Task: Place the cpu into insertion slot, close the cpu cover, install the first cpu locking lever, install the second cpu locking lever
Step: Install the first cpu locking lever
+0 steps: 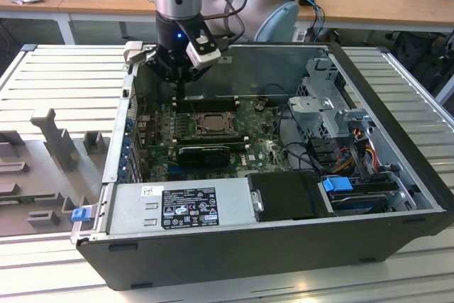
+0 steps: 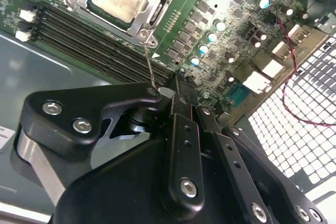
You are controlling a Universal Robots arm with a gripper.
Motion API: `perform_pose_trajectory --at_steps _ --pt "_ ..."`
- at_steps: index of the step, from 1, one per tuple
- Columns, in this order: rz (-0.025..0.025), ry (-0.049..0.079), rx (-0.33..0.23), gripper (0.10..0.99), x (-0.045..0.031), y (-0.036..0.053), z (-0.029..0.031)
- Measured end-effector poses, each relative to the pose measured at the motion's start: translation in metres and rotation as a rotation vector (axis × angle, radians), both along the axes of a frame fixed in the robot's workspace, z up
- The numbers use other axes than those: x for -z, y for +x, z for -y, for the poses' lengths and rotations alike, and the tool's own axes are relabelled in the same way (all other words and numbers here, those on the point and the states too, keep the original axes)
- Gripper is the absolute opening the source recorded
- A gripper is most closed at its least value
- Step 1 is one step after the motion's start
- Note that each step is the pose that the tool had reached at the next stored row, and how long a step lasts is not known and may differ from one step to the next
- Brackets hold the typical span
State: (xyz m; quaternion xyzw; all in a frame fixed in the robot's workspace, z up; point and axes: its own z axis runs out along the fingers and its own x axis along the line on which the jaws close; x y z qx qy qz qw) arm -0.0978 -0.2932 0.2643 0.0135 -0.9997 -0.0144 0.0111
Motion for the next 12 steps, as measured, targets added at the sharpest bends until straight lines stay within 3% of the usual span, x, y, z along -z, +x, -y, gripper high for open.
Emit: perform_pose_trajectory --at_steps 12 --pt "0.0000 0.000 0.000 0.106 0.0002 0.0237 -0.0022"
